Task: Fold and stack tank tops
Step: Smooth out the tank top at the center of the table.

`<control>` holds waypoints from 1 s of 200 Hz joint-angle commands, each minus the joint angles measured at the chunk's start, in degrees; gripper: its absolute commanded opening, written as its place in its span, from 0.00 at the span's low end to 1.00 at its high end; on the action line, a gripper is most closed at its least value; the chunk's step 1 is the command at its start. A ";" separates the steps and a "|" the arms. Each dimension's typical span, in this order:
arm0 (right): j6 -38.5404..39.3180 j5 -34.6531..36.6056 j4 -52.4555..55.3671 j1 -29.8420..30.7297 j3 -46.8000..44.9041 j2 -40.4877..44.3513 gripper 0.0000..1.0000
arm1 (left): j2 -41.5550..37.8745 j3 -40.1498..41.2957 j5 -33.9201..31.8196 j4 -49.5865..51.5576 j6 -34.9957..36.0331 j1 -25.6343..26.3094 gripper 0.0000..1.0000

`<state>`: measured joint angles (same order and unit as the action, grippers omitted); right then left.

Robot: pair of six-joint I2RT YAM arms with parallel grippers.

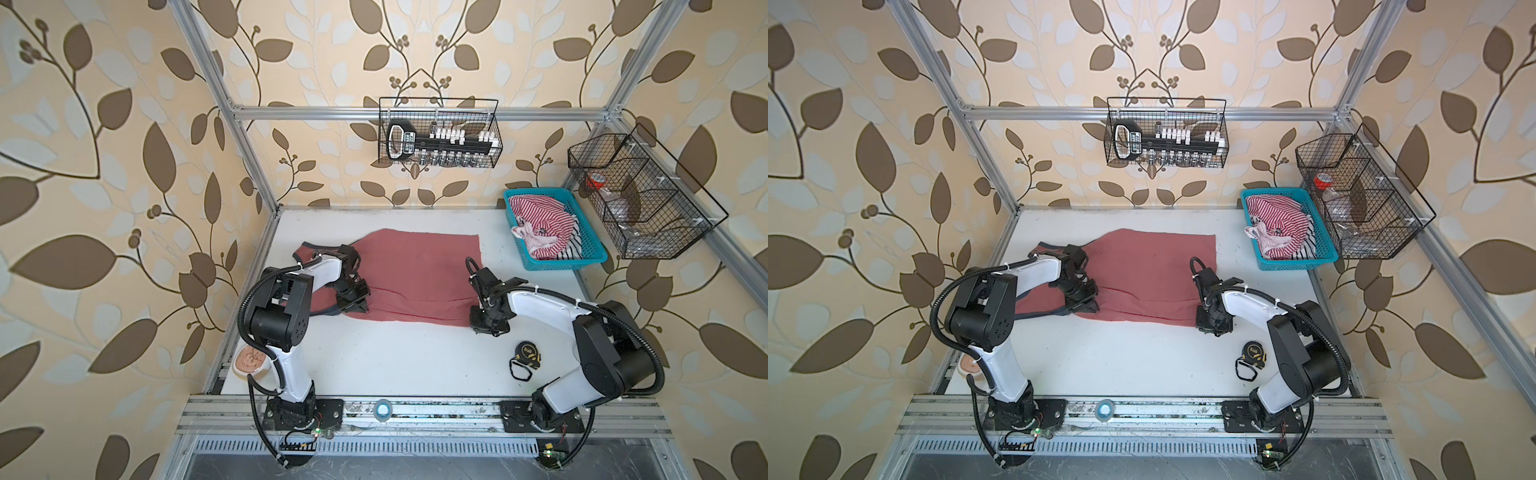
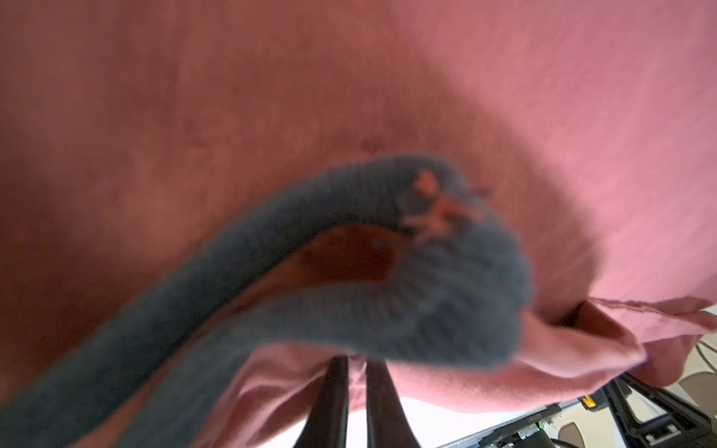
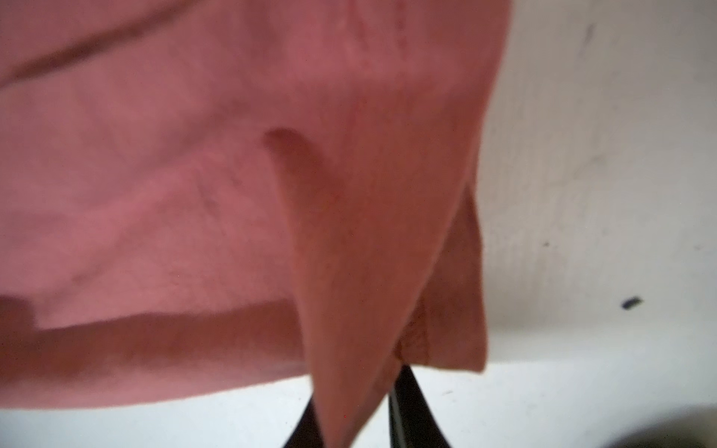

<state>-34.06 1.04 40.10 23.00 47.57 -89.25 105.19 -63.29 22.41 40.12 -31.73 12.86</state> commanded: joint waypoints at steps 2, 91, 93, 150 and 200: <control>0.11 3.24 3.67 -1.26 -1.64 2.26 0.20 | 2.72 4.33 -8.36 -0.12 -0.35 2.51 0.16; 6.01 -1.53 3.78 -5.96 7.65 8.06 0.31 | -9.81 -3.36 -11.54 10.32 2.34 5.21 0.38; 6.27 -1.78 3.37 -6.24 7.86 7.64 0.32 | -9.65 -3.76 -11.65 10.46 2.36 5.17 0.39; 10.36 -6.96 -2.14 -10.19 10.87 -2.17 0.32 | -1.66 -11.90 -13.89 11.59 4.04 4.25 0.43; 11.32 -10.54 -5.38 -11.62 11.42 -8.31 0.20 | 4.86 -13.10 -13.17 9.73 3.70 2.05 0.36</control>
<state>-24.36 -6.57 36.60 11.73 57.06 -95.20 108.42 -75.02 10.00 49.10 -28.49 16.29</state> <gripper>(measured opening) 0.263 0.390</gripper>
